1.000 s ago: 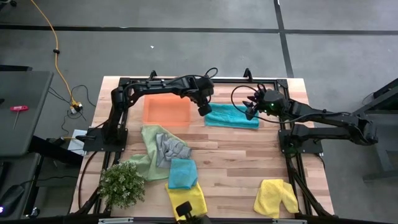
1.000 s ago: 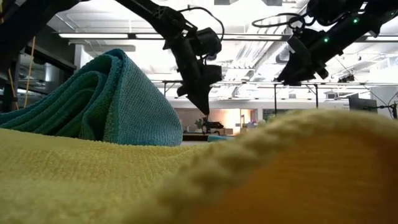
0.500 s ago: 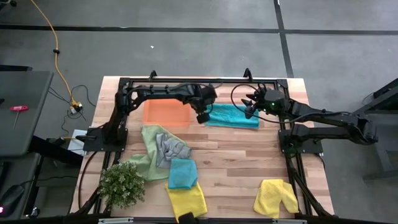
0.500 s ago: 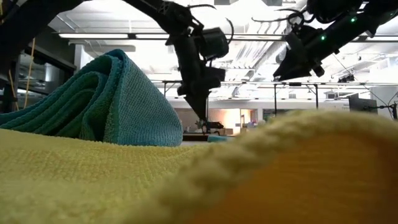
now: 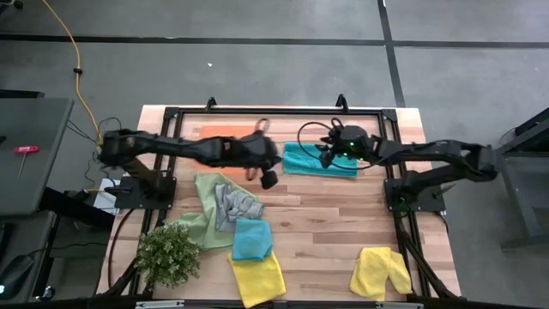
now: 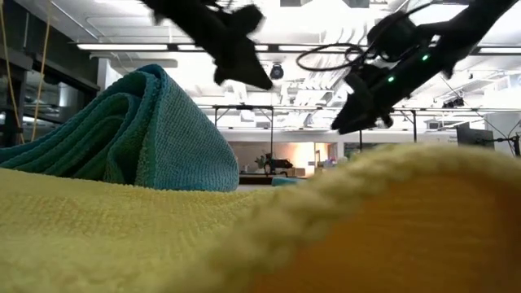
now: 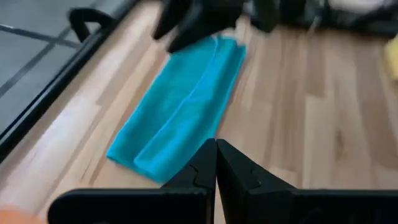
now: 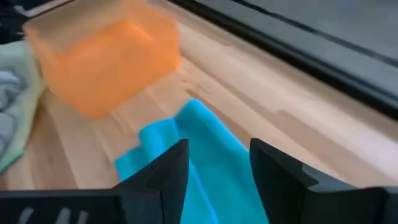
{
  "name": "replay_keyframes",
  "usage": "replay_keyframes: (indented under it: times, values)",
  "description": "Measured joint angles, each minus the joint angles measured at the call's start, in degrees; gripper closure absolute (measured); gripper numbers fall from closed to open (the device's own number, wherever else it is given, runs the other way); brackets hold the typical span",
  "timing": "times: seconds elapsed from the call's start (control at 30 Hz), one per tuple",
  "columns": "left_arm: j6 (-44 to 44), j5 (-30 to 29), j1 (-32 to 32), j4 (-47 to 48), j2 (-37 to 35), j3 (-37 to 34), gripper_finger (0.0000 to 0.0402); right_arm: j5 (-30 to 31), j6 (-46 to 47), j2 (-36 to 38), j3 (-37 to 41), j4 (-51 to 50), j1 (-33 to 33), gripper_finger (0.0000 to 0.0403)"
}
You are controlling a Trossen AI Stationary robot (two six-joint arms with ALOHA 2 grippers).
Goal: Fold microfiber towels
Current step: Fold the top blue microfiber cloth
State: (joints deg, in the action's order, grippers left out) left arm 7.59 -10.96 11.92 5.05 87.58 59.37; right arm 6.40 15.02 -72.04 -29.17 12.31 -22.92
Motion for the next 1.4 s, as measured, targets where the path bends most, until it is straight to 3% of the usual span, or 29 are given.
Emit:
replay_keyframes:
  times: [0.2, 0.57, 0.8, 1.13, 1.4]
  values:
    - [1.9, -3.7, -1.7, -11.7, -10.8, -11.6, 0.0402, -6.4, 1.5, -12.7, -3.5, 8.1, -0.5, 0.0274]
    - [0.3, -5.3, -1.8, -12.5, -14.7, -13.8, 0.0402, -8.8, 0.4, -29.1, -18.3, 3.2, -0.7, 0.0291]
    - [-0.1, -5.8, -1.8, -12.2, -14.6, -13.7, 0.0402, -5.1, 0.3, -33.6, -21.6, -0.5, -0.8, 0.0298]
    - [-0.3, -6.2, -1.9, -12.6, -14.6, -13.7, 0.0401, -4.5, -0.2, -36.2, -21.5, 1.2, -0.5, 0.0398]
    - [-0.7, -6.2, -1.9, -12.6, -14.6, -13.7, 0.0401, -5.5, -2.0, -36.2, -21.5, 2.1, 1.7, 0.0392]
